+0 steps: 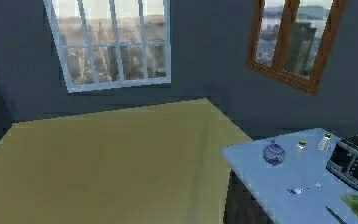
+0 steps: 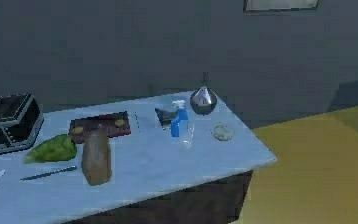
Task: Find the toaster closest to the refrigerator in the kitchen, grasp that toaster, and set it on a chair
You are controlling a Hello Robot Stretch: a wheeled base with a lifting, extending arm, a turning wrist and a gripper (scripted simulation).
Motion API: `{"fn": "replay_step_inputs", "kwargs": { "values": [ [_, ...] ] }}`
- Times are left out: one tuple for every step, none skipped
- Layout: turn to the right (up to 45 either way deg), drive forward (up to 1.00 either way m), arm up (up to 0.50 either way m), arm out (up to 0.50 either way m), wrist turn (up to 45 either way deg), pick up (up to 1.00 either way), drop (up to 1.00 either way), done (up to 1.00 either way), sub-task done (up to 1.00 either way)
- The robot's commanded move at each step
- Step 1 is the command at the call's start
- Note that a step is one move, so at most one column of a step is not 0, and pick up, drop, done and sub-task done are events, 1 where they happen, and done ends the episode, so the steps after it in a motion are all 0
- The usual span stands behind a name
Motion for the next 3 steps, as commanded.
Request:
{"fn": "replay_step_inputs", "kwargs": {
  "values": [
    [45.0,0.00,0.00,0.00,0.0,0.00,0.00,0.00,0.00],
    [45.0,0.00,0.00,0.00,0.0,0.00,0.00,0.00,0.00],
    [45.0,0.00,0.00,0.00,0.0,0.00,0.00,0.00,0.00]
  ]
}}
